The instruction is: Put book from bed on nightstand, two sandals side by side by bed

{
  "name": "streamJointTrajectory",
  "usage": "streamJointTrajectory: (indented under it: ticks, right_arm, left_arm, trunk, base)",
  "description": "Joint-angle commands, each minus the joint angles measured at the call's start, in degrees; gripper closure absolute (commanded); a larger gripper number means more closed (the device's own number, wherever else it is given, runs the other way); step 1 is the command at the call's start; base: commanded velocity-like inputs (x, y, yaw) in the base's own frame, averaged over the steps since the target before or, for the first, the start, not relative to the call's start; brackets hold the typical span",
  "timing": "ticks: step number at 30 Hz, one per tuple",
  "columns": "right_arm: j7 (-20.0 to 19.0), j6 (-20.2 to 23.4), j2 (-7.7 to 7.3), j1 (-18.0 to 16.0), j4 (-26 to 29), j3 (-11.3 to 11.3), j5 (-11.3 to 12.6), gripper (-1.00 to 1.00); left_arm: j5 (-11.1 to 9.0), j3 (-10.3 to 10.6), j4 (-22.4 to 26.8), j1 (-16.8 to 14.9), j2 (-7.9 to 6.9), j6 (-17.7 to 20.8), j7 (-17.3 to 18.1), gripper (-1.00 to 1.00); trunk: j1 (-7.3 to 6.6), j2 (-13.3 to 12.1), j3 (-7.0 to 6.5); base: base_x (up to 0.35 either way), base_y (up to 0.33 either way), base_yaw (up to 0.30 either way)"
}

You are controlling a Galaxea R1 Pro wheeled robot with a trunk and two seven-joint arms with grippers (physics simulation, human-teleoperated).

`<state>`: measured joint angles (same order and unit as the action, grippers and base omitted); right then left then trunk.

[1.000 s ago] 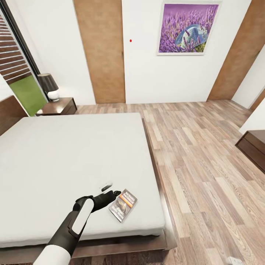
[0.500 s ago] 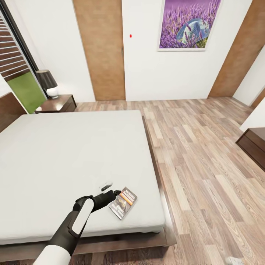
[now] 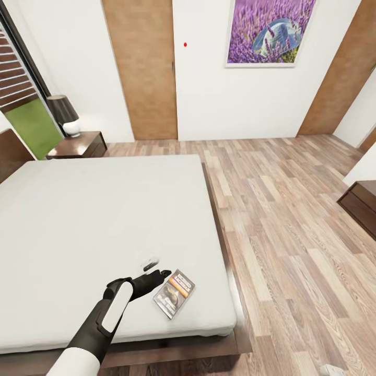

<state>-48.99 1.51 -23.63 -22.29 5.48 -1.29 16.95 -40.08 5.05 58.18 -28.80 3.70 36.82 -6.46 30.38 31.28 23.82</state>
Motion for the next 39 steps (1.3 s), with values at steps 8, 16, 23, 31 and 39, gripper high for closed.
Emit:
streamJointTrajectory:
  ticks: [8, 16, 23, 31, 39]
  right_arm:
    - [-0.2, 0.2, -0.01, 0.0, 0.0, -0.1, 0.1, -1.0]
    - [-0.2, 0.2, -0.01, 0.0, 0.0, -0.1, 0.1, -1.0]
    - [-0.2, 0.2, -0.01, 0.0, 0.0, -0.1, 0.1, -1.0]
    - [-0.2, 0.2, -0.01, 0.0, 0.0, -0.1, 0.1, -1.0]
    - [-0.2, 0.2, -0.01, 0.0, 0.0, -0.1, 0.1, -1.0]
  left_arm:
    - [-0.6, 0.1, 0.1, 0.0, -0.01, -0.2, -0.6, -1.0]
    - [-0.6, 0.0, 0.1, 0.0, -0.01, -0.2, -0.6, -1.0]
    - [-0.6, 0.0, 0.1, 0.0, -0.01, -0.3, -0.6, -1.0]
    - [-0.6, 0.0, 0.1, 0.0, -0.01, -0.3, -0.6, -1.0]
    - [-0.6, 0.0, 0.1, 0.0, -0.01, -0.3, -0.6, -1.0]
  trunk:
    - [0.02, 0.1, 0.29]
    - [0.02, 0.1, 0.93]
    - [0.02, 0.1, 1.56]
    - [0.02, 0.1, 2.28]
    - [0.02, 0.1, 2.99]
  base:
    - [0.023, 0.0, 0.0]
    - [0.005, 0.0, 0.0]
    - [0.0, 0.0, 0.0]
    - [0.0, 0.0, 0.0]
    - [0.0, 0.0, 0.0]
